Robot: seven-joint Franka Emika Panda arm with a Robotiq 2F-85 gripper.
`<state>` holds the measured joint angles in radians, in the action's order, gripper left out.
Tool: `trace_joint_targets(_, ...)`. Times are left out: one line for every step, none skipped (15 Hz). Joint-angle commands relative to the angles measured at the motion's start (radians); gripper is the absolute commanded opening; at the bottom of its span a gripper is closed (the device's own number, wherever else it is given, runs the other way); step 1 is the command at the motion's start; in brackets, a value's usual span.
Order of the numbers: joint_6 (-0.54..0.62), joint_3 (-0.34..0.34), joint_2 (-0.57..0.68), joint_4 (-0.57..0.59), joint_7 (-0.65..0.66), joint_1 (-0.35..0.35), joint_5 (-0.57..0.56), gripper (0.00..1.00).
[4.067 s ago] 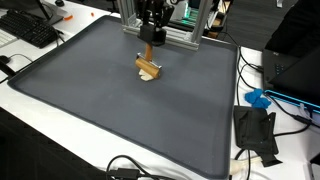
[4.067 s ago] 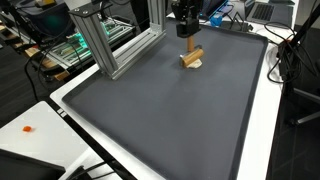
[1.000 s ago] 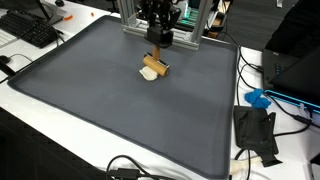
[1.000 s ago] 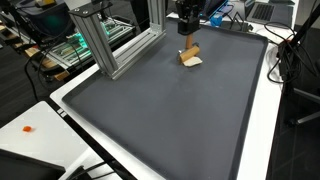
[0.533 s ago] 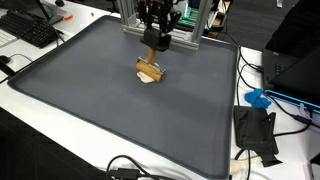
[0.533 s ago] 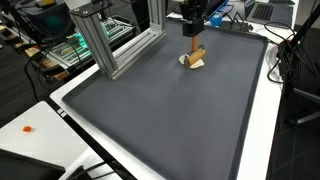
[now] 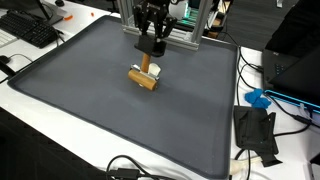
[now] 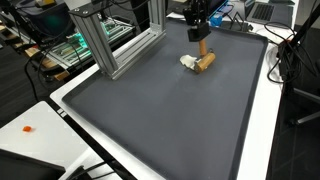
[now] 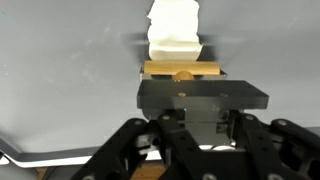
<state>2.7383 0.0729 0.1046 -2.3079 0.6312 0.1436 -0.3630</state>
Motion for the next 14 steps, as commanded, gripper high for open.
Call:
trace_joint_targets(-0.041, 0.008, 0.043, -0.01, -0.023, 0.006, 0.134, 0.22)
trace_joint_targets(-0.061, 0.011, 0.039, -0.006, -0.038, 0.003, 0.175, 0.22)
trace_joint_targets(-0.103, 0.014, 0.029, 0.005, -0.047, 0.002, 0.212, 0.22)
trace_joint_targets(-0.126, 0.016, 0.026, 0.014, -0.064, 0.001, 0.251, 0.22)
trace_joint_targets(-0.162, 0.017, 0.021, 0.028, -0.069, 0.002, 0.28, 0.22)
trace_joint_targets(-0.196, 0.018, 0.019, 0.041, -0.075, 0.003, 0.304, 0.22)
trace_joint_targets(-0.228, 0.021, 0.02, 0.054, -0.08, 0.004, 0.327, 0.22)
trace_joint_targets(-0.262, 0.022, 0.021, 0.065, -0.079, 0.005, 0.343, 0.22)
trace_joint_targets(-0.292, 0.024, 0.025, 0.077, -0.072, 0.007, 0.353, 0.22)
trace_joint_targets(-0.323, 0.024, 0.028, 0.087, -0.06, 0.009, 0.357, 0.22)
trace_joint_targets(-0.35, 0.026, 0.033, 0.099, -0.047, 0.011, 0.361, 0.22)
trace_joint_targets(-0.378, 0.028, 0.037, 0.109, -0.038, 0.013, 0.367, 0.22)
trace_joint_targets(-0.397, 0.028, 0.041, 0.116, -0.015, 0.015, 0.365, 0.22)
trace_joint_targets(-0.418, 0.03, 0.043, 0.123, -0.008, 0.015, 0.373, 0.22)
